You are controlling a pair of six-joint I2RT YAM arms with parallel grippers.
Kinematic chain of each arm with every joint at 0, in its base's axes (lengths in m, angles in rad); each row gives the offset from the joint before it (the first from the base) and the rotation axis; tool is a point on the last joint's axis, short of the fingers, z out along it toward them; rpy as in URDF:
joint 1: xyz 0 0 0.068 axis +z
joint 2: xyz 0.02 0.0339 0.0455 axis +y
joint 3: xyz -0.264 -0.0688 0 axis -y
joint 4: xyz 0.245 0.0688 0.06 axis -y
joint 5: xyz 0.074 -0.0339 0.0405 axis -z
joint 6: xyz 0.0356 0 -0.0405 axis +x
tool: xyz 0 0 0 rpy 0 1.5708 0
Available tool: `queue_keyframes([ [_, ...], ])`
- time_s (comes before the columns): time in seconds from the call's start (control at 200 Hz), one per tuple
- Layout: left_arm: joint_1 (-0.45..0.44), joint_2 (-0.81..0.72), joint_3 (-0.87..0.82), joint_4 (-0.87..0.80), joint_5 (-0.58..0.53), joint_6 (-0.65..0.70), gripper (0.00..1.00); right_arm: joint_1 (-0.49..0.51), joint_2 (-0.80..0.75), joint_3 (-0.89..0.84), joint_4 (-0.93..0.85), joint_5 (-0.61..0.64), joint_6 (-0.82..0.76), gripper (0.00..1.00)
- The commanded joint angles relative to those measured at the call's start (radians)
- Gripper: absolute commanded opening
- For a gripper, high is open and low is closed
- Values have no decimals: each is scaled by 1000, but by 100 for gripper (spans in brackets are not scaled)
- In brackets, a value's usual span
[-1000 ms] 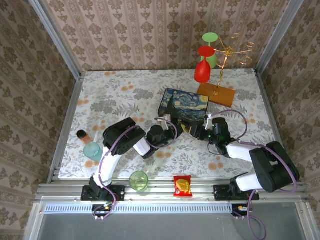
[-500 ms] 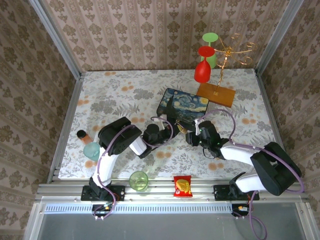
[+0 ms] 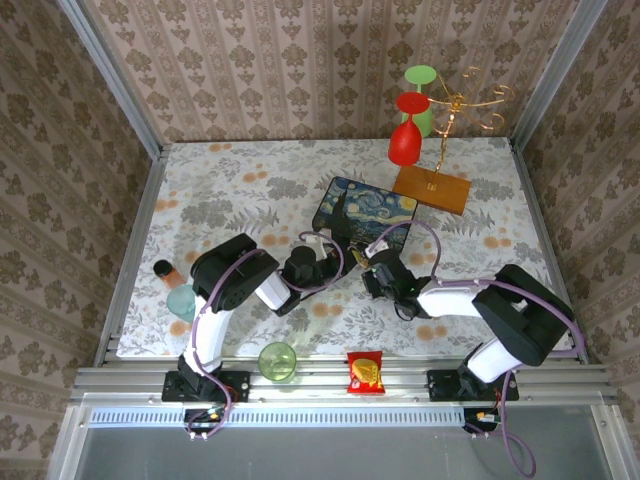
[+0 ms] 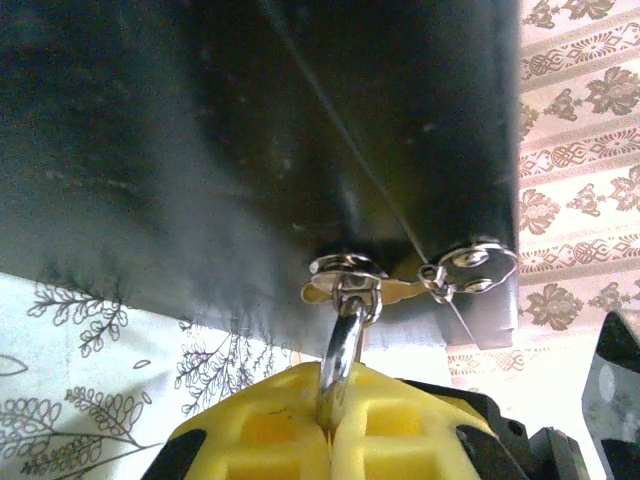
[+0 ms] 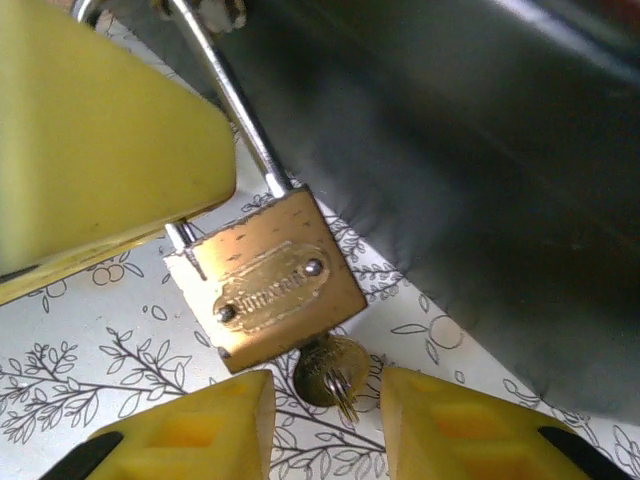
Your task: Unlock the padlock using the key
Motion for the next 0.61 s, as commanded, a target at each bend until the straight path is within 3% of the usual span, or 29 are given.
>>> queue_keyframes([
  [0.0,11,-35,-13,-21,32,-25,0,60,61,37,57,199,-68,32],
  [0.09,9,-34,-12,-21,39,-42,0,74,92,49,89,223,-99,27],
  [0.17,6,-32,-17,-21,35,-52,0,73,101,66,88,222,-114,16],
  [0.345,10,-37,-30,-25,28,-48,1,56,35,-5,164,83,-95,9],
  [0.44,14,-37,-33,-28,23,-43,7,17,-8,-65,220,-86,-58,8],
  [0.6,21,-51,-42,-56,16,-18,10,-159,-36,-147,335,-437,95,7],
])
